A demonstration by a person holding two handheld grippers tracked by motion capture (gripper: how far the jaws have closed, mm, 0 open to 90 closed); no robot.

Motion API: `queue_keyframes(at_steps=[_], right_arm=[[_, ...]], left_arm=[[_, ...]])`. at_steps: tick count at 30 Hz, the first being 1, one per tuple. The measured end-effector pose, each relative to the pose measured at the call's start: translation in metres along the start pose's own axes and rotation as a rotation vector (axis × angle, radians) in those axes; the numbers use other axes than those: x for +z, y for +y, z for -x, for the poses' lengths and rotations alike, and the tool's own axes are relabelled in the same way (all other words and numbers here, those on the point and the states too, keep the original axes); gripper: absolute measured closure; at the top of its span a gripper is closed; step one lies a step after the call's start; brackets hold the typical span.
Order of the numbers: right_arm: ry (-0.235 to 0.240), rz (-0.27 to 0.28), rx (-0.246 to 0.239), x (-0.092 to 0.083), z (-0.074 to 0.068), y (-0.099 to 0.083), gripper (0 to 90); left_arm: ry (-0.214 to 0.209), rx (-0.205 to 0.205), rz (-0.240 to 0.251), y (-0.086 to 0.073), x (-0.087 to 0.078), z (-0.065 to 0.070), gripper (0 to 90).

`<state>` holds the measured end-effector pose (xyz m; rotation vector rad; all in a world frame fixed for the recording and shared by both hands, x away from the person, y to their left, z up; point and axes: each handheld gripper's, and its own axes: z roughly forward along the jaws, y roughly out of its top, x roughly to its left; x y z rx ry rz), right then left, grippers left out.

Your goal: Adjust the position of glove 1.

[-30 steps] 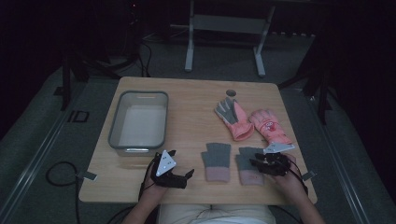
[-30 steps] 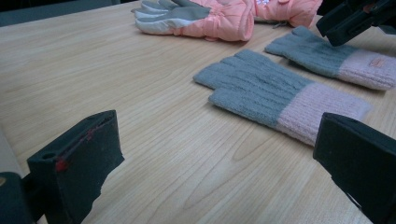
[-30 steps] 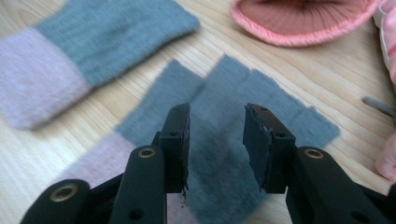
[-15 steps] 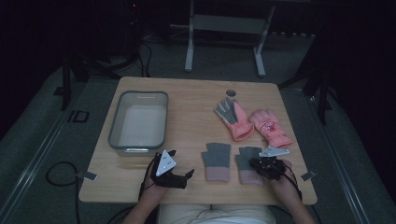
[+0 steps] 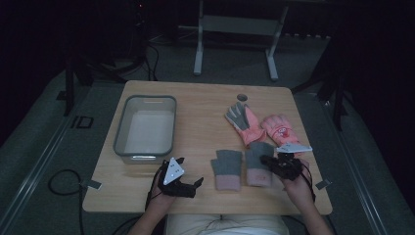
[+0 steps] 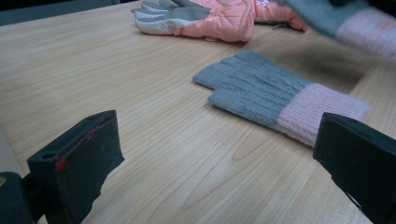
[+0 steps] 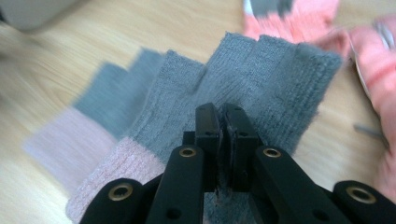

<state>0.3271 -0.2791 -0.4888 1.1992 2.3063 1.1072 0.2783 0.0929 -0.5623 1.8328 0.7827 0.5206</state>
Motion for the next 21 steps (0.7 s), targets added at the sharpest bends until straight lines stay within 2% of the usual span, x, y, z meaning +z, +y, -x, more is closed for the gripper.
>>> queue_keyframes(at_steps=[4, 9, 10, 14, 16, 21], right_arm=[[0.047, 0.035, -0.016, 0.0, -0.014, 0.018, 85.7], [0.106, 0.045, -0.049, 0.012, -0.038, 0.034, 85.7], [0.106, 0.045, -0.049, 0.012, -0.038, 0.034, 85.7], [0.154, 0.034, -0.058, 0.027, -0.053, 0.037, 85.7], [0.159, 0.019, -0.066, 0.034, -0.059, 0.036, 85.7], [0.174, -0.014, -0.06, 0.047, -0.064, 0.028, 85.7]], left_arm=[[-0.002, -0.002, -0.002, 0.0, 0.0, 0.0, 0.6], [-0.003, -0.001, -0.001, 0.0, 0.0, 0.0, 0.6], [-0.003, -0.001, -0.001, 0.0, 0.0, 0.0, 0.6], [-0.001, -0.006, 0.003, 0.0, -0.001, -0.001, 0.6], [-0.001, -0.004, 0.003, 0.0, -0.001, -0.001, 0.6], [-0.004, -0.006, 0.004, 0.0, -0.001, -0.001, 0.6]])
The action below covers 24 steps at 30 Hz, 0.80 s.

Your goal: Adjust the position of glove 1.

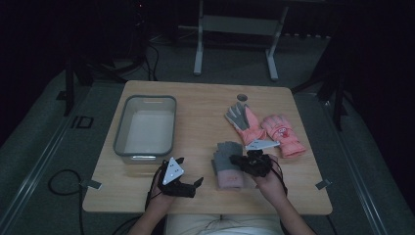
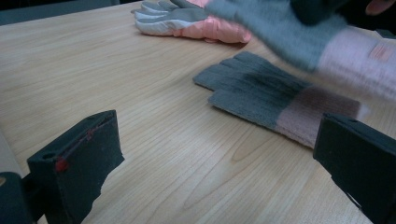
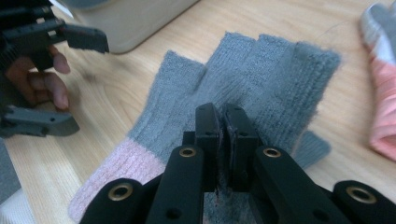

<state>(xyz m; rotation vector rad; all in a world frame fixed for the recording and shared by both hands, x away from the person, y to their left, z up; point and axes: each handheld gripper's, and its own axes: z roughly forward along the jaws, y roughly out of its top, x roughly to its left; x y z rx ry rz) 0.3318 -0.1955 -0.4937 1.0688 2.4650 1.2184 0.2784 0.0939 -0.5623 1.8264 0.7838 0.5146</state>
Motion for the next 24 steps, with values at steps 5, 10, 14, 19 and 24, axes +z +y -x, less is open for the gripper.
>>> queue_keyframes(at_steps=[5, 10, 14, 19, 24], right_arm=[[0.001, -0.026, 0.008, 0.011, 0.004, -0.006, 85.6], [0.006, -0.045, 0.029, 0.02, 0.007, -0.013, 85.6], [0.004, -0.06, 0.037, 0.026, 0.009, -0.018, 85.5], [-0.002, -0.071, 0.038, 0.032, 0.011, -0.021, 85.3], [-0.015, -0.068, 0.037, 0.036, 0.012, -0.025, 84.5]], left_arm=[[0.005, 0.007, -0.004, 0.0, 0.0, 0.001, 0.6], [0.016, 0.018, -0.011, 0.001, 0.001, 0.002, 0.6], [0.024, 0.002, -0.002, 0.0, 0.0, 0.001, 0.6], [0.037, -0.006, 0.001, 0.0, 0.001, 0.001, 0.6], [0.011, -0.011, -0.009, 0.001, 0.002, -0.001, 0.6]])
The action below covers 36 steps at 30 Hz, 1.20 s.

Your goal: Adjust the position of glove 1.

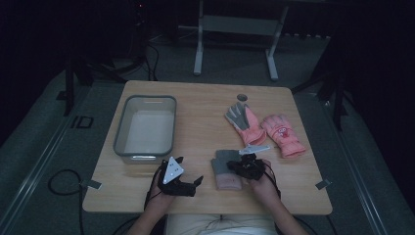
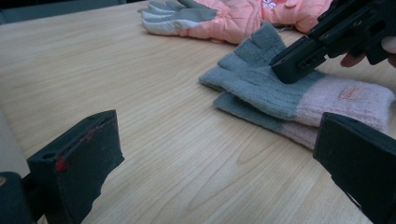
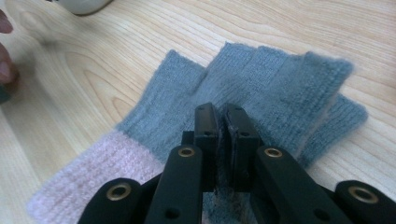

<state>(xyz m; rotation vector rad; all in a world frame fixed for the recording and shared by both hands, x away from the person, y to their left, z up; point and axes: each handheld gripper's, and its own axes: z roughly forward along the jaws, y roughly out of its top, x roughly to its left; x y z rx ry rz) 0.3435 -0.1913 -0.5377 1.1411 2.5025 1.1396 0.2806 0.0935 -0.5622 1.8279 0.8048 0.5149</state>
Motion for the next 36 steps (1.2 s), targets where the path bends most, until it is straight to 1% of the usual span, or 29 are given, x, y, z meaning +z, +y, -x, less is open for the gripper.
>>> queue_keyframes(at_steps=[3, 4, 7, 9, 10, 12, 14, 15, 16, 17, 19, 20, 21, 23, 24, 25, 27, 28, 29, 31, 32, 33, 34, 35, 36], right_arm=[[-0.012, 0.003, -0.005, 0.001, -0.001, -0.002, 82.8], [-0.013, 0.007, -0.006, 0.002, -0.001, -0.003, 82.0], [-0.019, 0.016, -0.004, 0.002, -0.001, -0.005, 79.2], [-0.022, 0.019, -0.007, 0.002, 0.0, -0.006, 77.3], [-0.025, 0.019, -0.004, 0.002, 0.0, -0.006, 76.1], [-0.022, 0.022, 0.0, 0.0, 0.0, -0.006, 74.0], [-0.012, 0.038, -0.001, -0.005, 0.0, -0.004, 72.5], [-0.014, 0.048, -0.006, -0.008, 0.001, -0.003, 71.8], [-0.023, 0.061, -0.004, -0.013, 0.003, 0.0, 71.2], [-0.03, 0.072, -0.003, -0.017, 0.005, 0.002, 70.2], [-0.042, 0.089, 0.002, -0.024, 0.011, 0.006, 69.3], [-0.05, 0.095, 0.003, -0.027, 0.014, 0.009, 68.5], [-0.059, 0.099, 0.001, -0.03, 0.017, 0.012, 67.7], [-0.069, 0.103, -0.006, -0.033, 0.022, 0.017, 66.3], [-0.073, 0.104, -0.01, -0.034, 0.025, 0.02, 65.9], [-0.075, 0.104, -0.01, -0.034, 0.027, 0.022, 65.4], [-0.074, 0.095, -0.005, -0.032, 0.031, 0.026, 64.2], [-0.073, 0.093, -0.005, -0.03, 0.032, 0.027, 63.2], [-0.067, 0.086, -0.005, -0.028, 0.033, 0.028, 61.9], [-0.063, 0.074, 0.0, -0.022, 0.035, 0.029, 60.3], [-0.06, 0.066, -0.002, -0.019, 0.035, 0.03, 59.1], [-0.058, 0.06, -0.002, -0.016, 0.036, 0.03, 58.1], [-0.059, 0.054, 0.001, -0.013, 0.037, 0.03, 57.3], [-0.06, 0.049, 0.001, -0.01, 0.038, 0.031, 56.1], [-0.06, 0.038, -0.001, -0.007, 0.04, 0.031, 55.0]], left_arm=[[-0.014, 0.013, -0.018, 0.001, 0.002, 0.001, 0.7], [-0.011, 0.016, -0.018, 0.001, 0.002, 0.001, 0.7], [0.016, 0.033, -0.011, 0.001, 0.001, 0.003, 0.7], [0.047, 0.048, -0.005, 0.001, 0.0, 0.005, 2.1], [0.047, 0.041, -0.007, 0.001, 0.0, 0.005, 2.7], [0.034, 0.011, -0.02, 0.005, -0.001, 0.007, 3.3], [0.008, -0.005, -0.043, 0.009, -0.002, 0.009, 4.9], [0.012, -0.001, -0.06, 0.013, -0.002, 0.013, 5.5], [0.004, 0.015, -0.073, 0.016, -0.003, 0.016, 7.3], [-0.028, 0.03, -0.072, 0.019, -0.003, 0.019, 8.9], [-0.094, 0.044, -0.063, 0.022, -0.003, 0.024, 9.0], [-0.118, 0.058, -0.068, 0.025, -0.001, 0.028, 9.0], [-0.148, 0.088, -0.067, 0.028, 0.0, 0.032, 9.1], [-0.181, 0.127, -0.07, 0.032, 0.003, 0.04, 12.5], [-0.197, 0.136, -0.069, 0.033, 0.005, 0.042, 12.8], [-0.222, 0.146, -0.074, 0.034, 0.007, 0.045, 14.1], [-0.258, 0.178, -0.087, 0.036, 0.014, 0.051, 14.8], [-0.271, 0.19, -0.092, 0.037, 0.016, 0.053, 15.9], [-0.275, 0.212, -0.104, 0.037, 0.021, 0.057, 18.5], [-0.305, 0.238, -0.112, 0.039, 0.027, 0.061, 19.9], [-0.313, 0.255, -0.124, 0.04, 0.031, 0.063, 22.0], [-0.327, 0.272, -0.136, 0.04, 0.035, 0.064, 22.4], [-0.335, 0.282, -0.143, 0.04, 0.037, 0.065, 24.6], [-0.346, 0.3, -0.154, 0.041, 0.041, 0.066, 27.6], [-0.351, 0.318, -0.161, 0.041, 0.044, 0.068, 28.8]])
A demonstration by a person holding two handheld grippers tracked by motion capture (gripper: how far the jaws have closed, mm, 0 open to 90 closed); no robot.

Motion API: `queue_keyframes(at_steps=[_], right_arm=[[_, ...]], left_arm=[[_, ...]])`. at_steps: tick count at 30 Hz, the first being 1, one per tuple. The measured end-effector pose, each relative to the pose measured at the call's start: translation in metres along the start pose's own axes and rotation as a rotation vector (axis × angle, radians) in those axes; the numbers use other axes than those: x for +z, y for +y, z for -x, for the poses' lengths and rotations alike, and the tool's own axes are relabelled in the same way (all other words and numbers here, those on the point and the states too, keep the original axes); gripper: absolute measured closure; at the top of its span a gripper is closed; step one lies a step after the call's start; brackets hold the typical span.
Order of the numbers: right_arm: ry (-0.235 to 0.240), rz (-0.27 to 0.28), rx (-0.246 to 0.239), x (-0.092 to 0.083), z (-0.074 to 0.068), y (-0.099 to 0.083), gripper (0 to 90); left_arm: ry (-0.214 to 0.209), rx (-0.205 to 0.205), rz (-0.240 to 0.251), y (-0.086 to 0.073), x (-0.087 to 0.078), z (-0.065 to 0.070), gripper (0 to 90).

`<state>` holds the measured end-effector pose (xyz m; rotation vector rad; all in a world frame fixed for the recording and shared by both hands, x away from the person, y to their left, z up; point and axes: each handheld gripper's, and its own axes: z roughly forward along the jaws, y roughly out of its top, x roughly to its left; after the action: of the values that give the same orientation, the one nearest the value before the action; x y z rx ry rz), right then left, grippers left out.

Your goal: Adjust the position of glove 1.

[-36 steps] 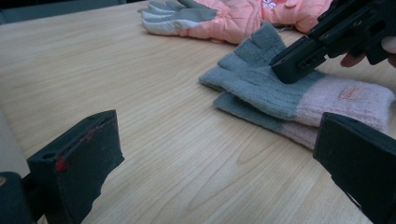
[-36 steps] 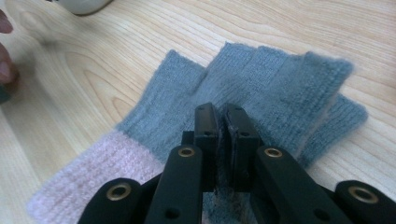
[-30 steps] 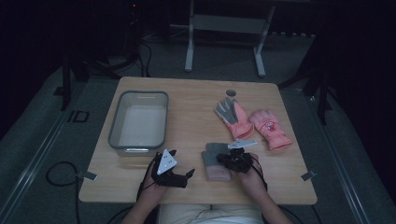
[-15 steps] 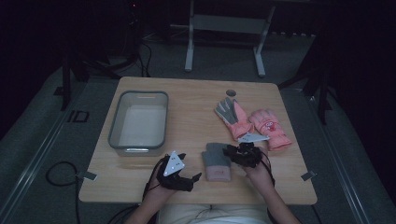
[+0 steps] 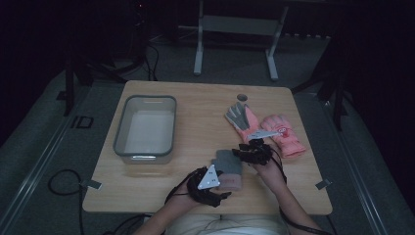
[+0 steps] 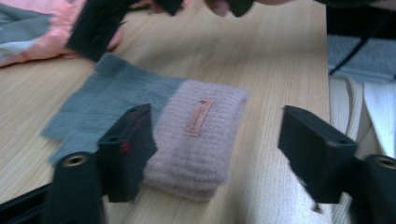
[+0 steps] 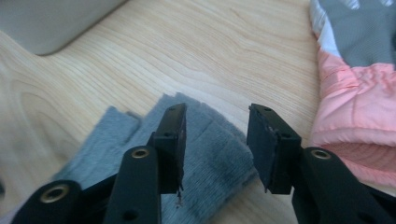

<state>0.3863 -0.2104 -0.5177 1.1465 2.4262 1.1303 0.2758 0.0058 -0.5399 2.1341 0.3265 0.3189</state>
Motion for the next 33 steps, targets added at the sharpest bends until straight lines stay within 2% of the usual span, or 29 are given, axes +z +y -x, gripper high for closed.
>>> queue_keyframes(at_steps=[4, 6, 8, 10, 14, 16, 17, 20, 21, 23, 25, 28, 33], right_arm=[[-0.006, -0.031, 0.008, 0.01, 0.006, -0.003, 51.6], [-0.008, -0.047, 0.016, 0.014, 0.01, -0.006, 49.7], [-0.007, -0.065, 0.027, 0.017, 0.013, -0.01, 47.7], [0.002, -0.082, 0.041, 0.02, 0.016, -0.014, 46.0], [0.018, -0.088, 0.068, 0.023, 0.018, -0.017, 44.9], [0.017, -0.087, 0.064, 0.023, 0.017, -0.018, 45.1], [0.019, -0.088, 0.061, 0.023, 0.017, -0.018, 46.6], [0.057, -0.085, 0.069, 0.023, 0.016, -0.019, 59.5], [0.065, -0.088, 0.071, 0.023, 0.016, -0.019, 64.2], [0.089, -0.098, 0.087, 0.023, 0.015, -0.018, 72.2], [0.081, -0.105, 0.07, 0.022, 0.011, -0.016, 75.0], [0.063, -0.11, 0.031, 0.02, 0.004, -0.013, 76.2], [0.088, -0.075, 0.028, 0.012, 0.0, -0.006, 76.6]], left_arm=[[-0.001, 0.067, -0.051, 0.001, 0.01, -0.001, 31.3], [0.016, 0.099, -0.077, 0.0, 0.014, 0.0, 31.5], [0.019, 0.105, -0.088, -0.002, 0.016, -0.002, 31.5], [0.046, 0.141, -0.112, -0.003, 0.018, -0.001, 31.5], [0.081, 0.18, -0.162, -0.008, 0.024, -0.001, 31.8], [0.089, 0.18, -0.159, -0.008, 0.025, -0.001, 33.8], [0.106, 0.19, -0.161, -0.009, 0.025, -0.001, 37.2], [0.099, 0.168, -0.151, -0.008, 0.023, -0.004, 45.4], [0.088, 0.145, -0.139, -0.007, 0.022, -0.006, 51.0], [0.073, 0.128, -0.136, -0.006, 0.019, -0.009, 59.5], [0.057, 0.115, -0.141, -0.003, 0.017, -0.012, 65.2], [0.049, 0.106, -0.152, 0.0, 0.014, -0.014, 68.1], [0.047, 0.082, -0.158, 0.005, 0.005, -0.021, 69.4]])
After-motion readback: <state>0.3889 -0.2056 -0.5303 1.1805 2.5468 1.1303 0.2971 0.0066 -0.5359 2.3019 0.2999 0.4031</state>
